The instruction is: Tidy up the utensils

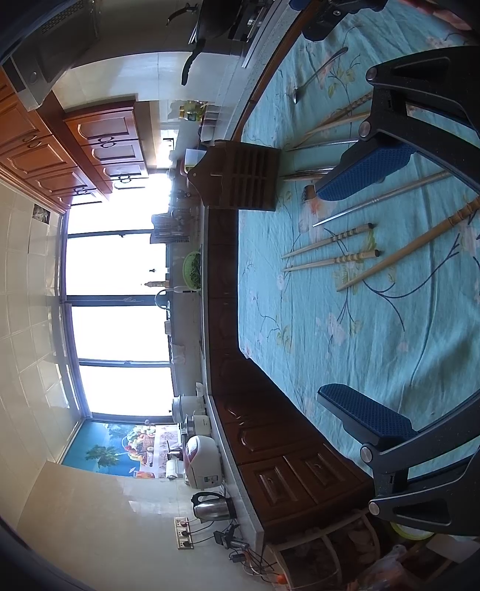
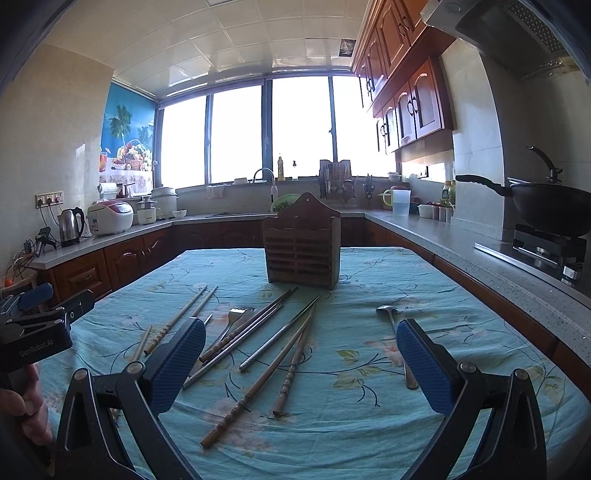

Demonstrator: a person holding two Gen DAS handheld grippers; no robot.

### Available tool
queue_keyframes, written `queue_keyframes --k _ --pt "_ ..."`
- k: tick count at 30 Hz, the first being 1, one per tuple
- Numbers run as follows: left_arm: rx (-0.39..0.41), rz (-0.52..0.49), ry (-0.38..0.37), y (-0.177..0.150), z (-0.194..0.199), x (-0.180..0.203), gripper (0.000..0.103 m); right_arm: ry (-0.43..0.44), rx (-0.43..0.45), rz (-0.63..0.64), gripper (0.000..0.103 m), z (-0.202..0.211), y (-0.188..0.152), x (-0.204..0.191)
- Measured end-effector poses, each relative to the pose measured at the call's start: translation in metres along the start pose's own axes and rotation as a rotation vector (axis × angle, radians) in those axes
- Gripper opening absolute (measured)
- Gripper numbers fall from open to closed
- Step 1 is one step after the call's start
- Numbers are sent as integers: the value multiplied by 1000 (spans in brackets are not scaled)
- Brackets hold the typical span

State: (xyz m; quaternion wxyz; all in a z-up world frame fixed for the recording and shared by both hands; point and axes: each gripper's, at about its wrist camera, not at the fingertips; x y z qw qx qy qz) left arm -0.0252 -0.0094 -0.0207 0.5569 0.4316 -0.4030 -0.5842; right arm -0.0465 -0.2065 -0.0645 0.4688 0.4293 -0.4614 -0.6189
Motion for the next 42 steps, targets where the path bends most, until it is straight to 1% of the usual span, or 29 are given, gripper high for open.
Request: queue_keyframes --k 6,10,12,15,19,21,22,23,24,25,26,27,29,32,34,36,38,40,42 --pt "-7 4 -1 0 -1 -1 100 1 -6 -3 103 0 1 0" --pt "-39 28 -7 4 -5 -6 100 9 -27 -15 103 -3 5 0" --pt "-61 31 -7 8 -9 -7 100 15 -58 -18 103 -8 8 0" --pt "-123 35 -9 14 -19 -12 100 27 -126 -18 103 -20 12 -1" --pt "-241 91 -32 24 -41 -29 98 63 -230 -65 102 -39 18 2" --pt "-299 118 -56 28 -52 -36 91 81 -270 -87 100 -48 21 4" --pt "-326 128 -68 32 -58 -40 89 88 -289 -94 94 -53 22 5" --pt "-353 135 -77 37 -64 -43 85 97 -309 -103 87 -59 23 5" --pt "-375 141 -86 39 -70 -45 81 110 -331 -117 84 -65 23 6" --pt "-396 148 -102 43 -77 -49 79 126 -357 -134 78 -72 23 7" --pt "-417 150 -117 46 -85 -51 76 145 -385 -152 70 -79 23 7" --pt "-437 149 -126 48 -92 -51 71 158 -412 -166 65 -87 23 6" --pt "-474 139 -143 52 -105 -50 65 180 -464 -189 47 -102 21 5" --pt "-525 135 -159 55 -122 -51 53 179 -527 -206 35 -125 15 3" --pt "-554 139 -171 56 -131 -52 48 165 -559 -214 29 -139 12 5" --pt "-578 127 -176 58 -139 -51 41 151 -588 -225 24 -151 11 7" --pt "-599 114 -178 57 -149 -52 37 146 -623 -241 24 -161 7 10" --pt "-620 115 -191 58 -155 -53 35 139 -651 -243 21 -167 4 11" --pt "-629 106 -196 56 -162 -48 32 131 -676 -244 21 -174 -1 12"
Point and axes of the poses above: each gripper's, at about its wrist camera, not at the fingertips, and z roughly against the way its jaws point, x to its right, y to its top, and after that the axes turned 3 degrees about -z, right-handed
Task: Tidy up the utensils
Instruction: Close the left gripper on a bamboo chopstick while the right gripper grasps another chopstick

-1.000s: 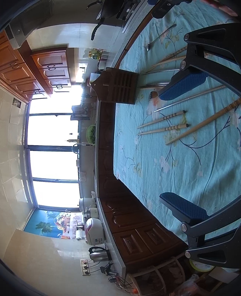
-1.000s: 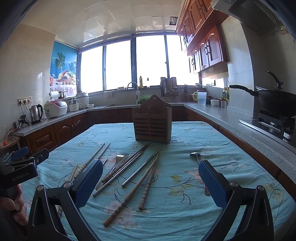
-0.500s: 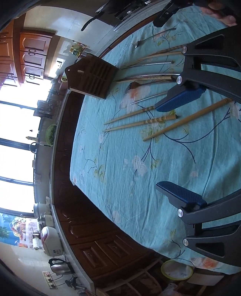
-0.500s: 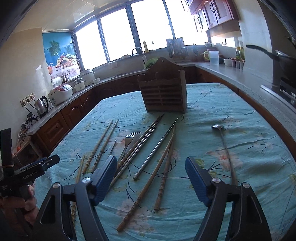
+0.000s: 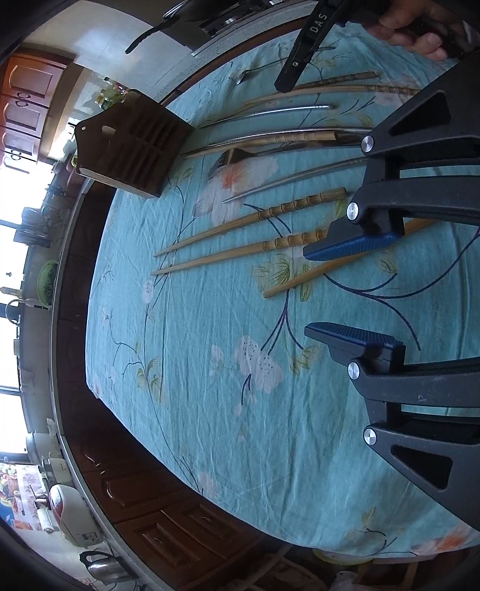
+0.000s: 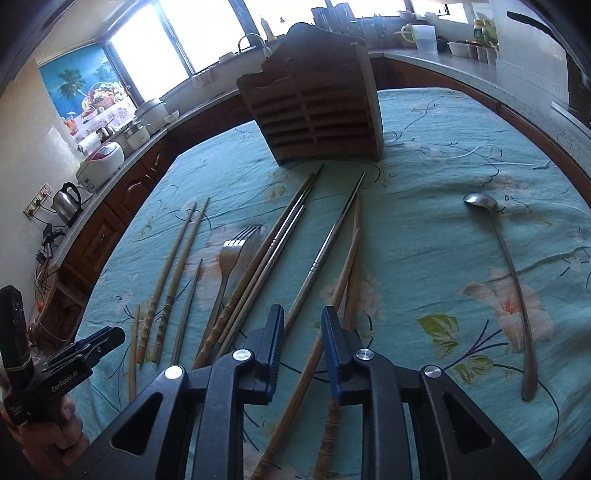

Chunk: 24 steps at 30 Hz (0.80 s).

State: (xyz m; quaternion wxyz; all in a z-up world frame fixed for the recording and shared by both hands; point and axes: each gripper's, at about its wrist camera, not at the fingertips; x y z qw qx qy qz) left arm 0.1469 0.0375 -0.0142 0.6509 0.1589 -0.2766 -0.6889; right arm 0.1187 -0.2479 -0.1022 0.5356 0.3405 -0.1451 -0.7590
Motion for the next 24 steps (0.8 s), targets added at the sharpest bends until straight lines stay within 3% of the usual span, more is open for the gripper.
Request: queue_keyframes --k 5,12,24 --pt "-30 -18 -18 0 -22 5 25 -11 -25 -2 20 -16 8 3" --pt "-41 -119 -4 11 -38 20 18 -33 -27 29 19 -31 29 1" --pt "-96 -203 -33 24 -56 24 16 -40 -57 86 17 -35 35 0"
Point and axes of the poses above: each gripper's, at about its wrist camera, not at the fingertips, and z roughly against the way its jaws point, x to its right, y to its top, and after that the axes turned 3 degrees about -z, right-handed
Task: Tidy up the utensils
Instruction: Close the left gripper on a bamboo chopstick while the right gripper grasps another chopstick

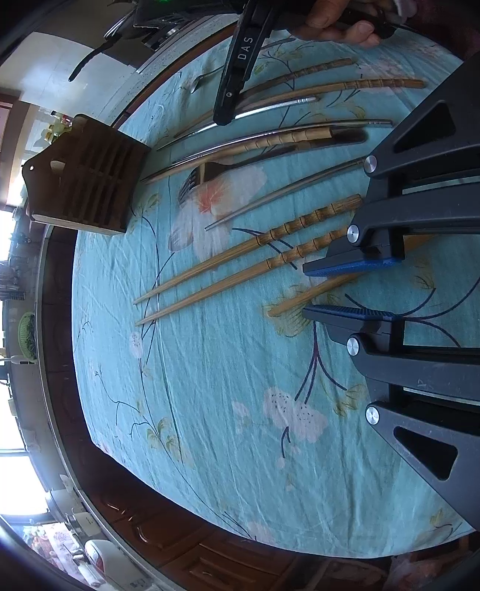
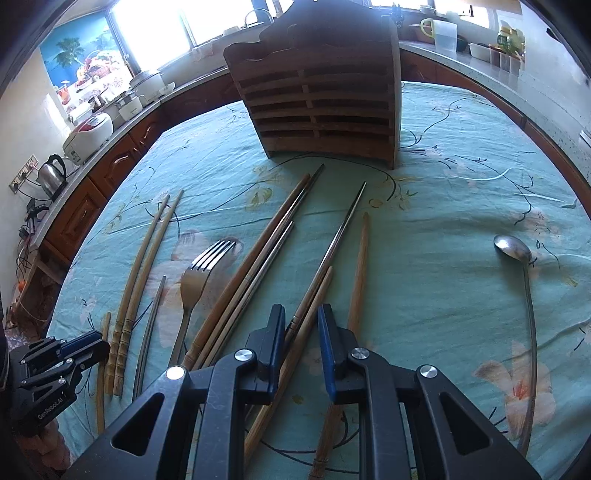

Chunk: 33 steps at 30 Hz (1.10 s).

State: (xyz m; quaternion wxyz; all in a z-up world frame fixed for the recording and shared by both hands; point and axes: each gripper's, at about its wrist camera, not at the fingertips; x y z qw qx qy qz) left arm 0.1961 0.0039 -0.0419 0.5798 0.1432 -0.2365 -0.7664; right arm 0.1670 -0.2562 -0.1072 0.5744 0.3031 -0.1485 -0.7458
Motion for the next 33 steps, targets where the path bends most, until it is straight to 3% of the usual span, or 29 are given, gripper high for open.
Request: queue_keyframes --k 7,10,16,18,22,27,33 --pt "-6 -20 -15 -2 4 -2 16 -9 -19 26 17 10 -11 4" --pt "2 -28 -2 1 2 3 16 8 -33 -7 24 8 -6 2" --pt "-22 -36 0 -3 5 1 16 17 -53 -8 22 18 -15 7" --pt "-23 -29 -1 -8 9 -3 16 21 -19 -32 23 26 -15 15" --pt "-15 -41 23 -11 11 -1 16 -27 43 -43 24 30 2 22" --pt "-12 -22 14 -7 8 0 16 -149 35 -23 24 2 25 28" --pt "-5 -36 9 -1 3 5 12 -194 25 21 24 -19 44 31"
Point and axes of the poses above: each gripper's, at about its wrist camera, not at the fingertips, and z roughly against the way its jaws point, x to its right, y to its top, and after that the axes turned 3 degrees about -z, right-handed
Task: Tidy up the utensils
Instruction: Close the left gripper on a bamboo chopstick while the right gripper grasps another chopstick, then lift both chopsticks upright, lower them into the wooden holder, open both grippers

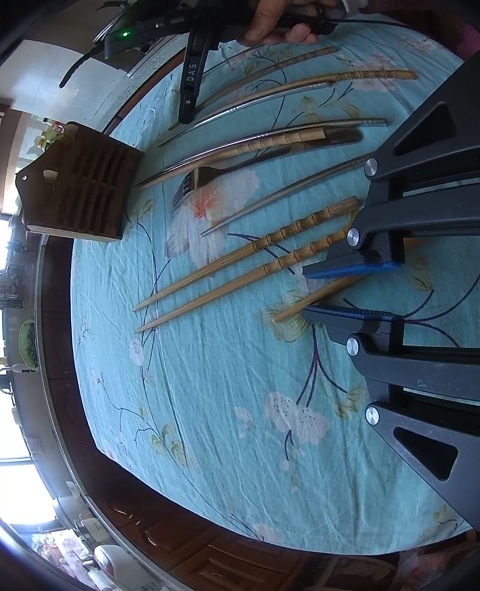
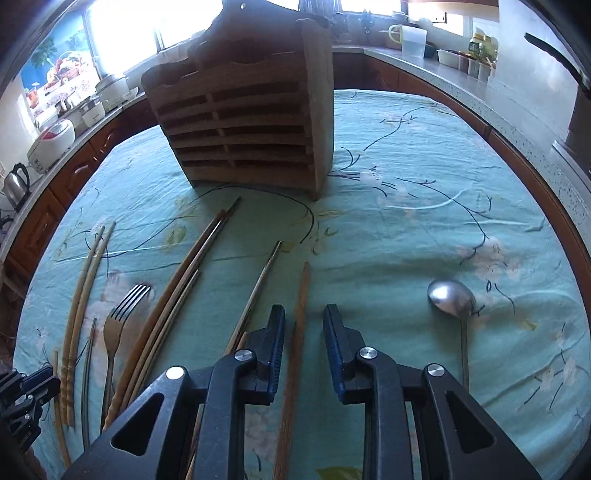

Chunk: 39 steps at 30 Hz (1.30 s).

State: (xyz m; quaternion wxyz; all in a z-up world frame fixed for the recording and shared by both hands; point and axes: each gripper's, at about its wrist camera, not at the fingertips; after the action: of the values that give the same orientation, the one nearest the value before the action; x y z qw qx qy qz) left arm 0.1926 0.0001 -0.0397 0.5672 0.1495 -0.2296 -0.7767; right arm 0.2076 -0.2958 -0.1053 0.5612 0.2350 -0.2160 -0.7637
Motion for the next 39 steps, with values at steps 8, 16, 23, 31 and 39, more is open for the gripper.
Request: queue_keyframes --k 8,16,23,31,39 --pt "-71 -19 36 2 1 1 15 3 13 30 25 -2 -1 -4" --pt "-59 -35 76 10 -5 18 7 62 27 11 6 3 -6 1" --pt "36 -21 28 5 31 15 4 223 75 -84 5 49 -15 18" --pt "286 45 -102 26 124 0 4 311 203 -90 5 126 -9 16" --pt "455 47 -176 29 184 -17 4 326 353 -75 5 191 15 15"
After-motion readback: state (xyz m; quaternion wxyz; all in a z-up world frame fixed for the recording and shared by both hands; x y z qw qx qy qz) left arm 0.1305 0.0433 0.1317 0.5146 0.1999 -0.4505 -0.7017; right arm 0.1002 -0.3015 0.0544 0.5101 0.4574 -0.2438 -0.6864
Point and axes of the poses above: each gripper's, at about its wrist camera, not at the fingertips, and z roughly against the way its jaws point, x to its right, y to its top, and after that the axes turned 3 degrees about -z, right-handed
